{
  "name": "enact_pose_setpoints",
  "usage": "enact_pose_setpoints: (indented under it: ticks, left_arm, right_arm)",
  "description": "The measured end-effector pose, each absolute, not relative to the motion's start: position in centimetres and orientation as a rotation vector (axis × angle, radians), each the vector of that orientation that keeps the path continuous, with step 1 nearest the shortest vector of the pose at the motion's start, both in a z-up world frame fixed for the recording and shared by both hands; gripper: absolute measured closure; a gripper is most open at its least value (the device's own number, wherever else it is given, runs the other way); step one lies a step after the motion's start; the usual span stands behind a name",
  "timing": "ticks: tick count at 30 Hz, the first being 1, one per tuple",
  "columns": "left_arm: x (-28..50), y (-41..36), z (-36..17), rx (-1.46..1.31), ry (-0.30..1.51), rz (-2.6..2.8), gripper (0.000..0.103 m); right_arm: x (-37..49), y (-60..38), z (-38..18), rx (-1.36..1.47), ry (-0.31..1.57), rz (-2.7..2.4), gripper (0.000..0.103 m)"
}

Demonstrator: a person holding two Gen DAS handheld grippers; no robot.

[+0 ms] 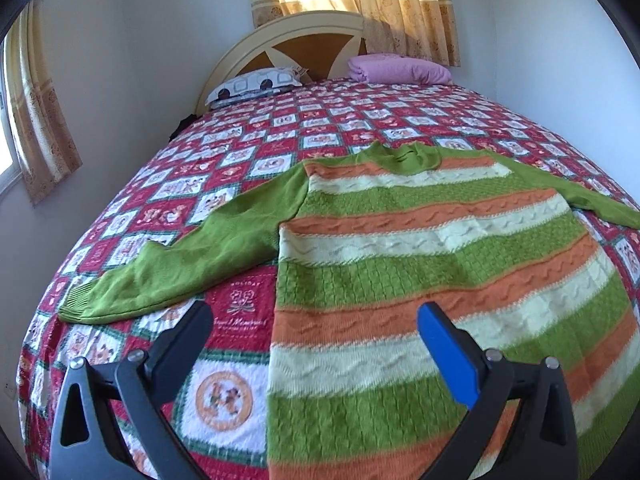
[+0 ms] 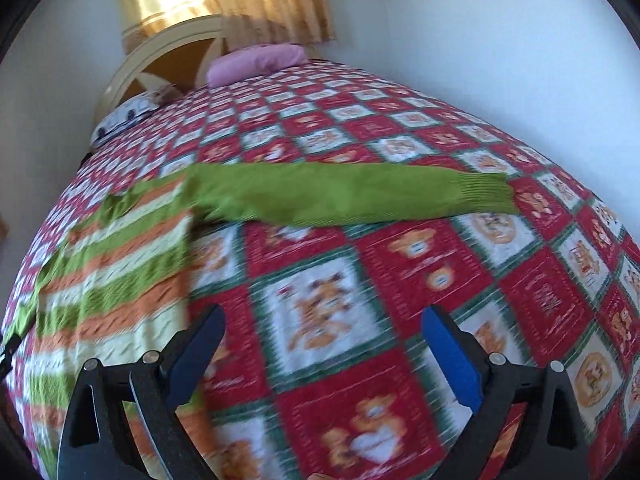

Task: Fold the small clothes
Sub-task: 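Reach the right gripper to the green sleeve cuff and close on it, then lift the sleeve with the right gripper and lay it across the sweater body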

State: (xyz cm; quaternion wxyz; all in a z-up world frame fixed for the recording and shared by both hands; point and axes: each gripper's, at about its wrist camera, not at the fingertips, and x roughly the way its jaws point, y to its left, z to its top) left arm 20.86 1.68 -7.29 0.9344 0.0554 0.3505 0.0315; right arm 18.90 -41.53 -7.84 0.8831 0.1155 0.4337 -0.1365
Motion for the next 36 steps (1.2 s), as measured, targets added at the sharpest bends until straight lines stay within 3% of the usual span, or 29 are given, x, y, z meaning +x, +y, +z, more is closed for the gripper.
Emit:
enact_pose_setpoints:
  ticks: [10,18,24,26,28,29,36]
  left_arm:
    - [25.3,1.2,-8.4,0.105,0.743,0.075,0.0]
    - [27.7,1.2,-9.2,0.101,0.775,0.081,0.0]
    - [28.7,1.5,-9.7,0.092,0.793,0.095,0.0]
    - [28.8,1.4,-9.9,0.085,0.799,0.09,0.0]
    - [28.8,1.3,-10.0,0.088,0.803,0.087,0.0]
    - [28.8,1.2,-10.1,0.091,0.807,0.084,0.0]
    - [28.0,1.8,-9.9,0.059,0.804,0.066,0.0]
  right_arm:
    - [21.4,-54.1,-8.4,0.359,0.921,-0.547,0.019]
    - [23.1,-59.8,-9.8,0.396,0.949,-0.663,0.023]
    - [25.4,-59.5,-11.8,0.371,0.999,-0.62,0.042]
    - [26.1,-58.9,-11.9,0.335,1.003,-0.595,0.066]
    - [26.4,-58.6,-11.7,0.333,1.001,-0.575,0.086]
    - [26.6,-58.5,-11.5,0.343,1.003,-0.564,0.091]
    - [28.1,-56.7,-7.5,0.312,0.948,-0.529,0.093]
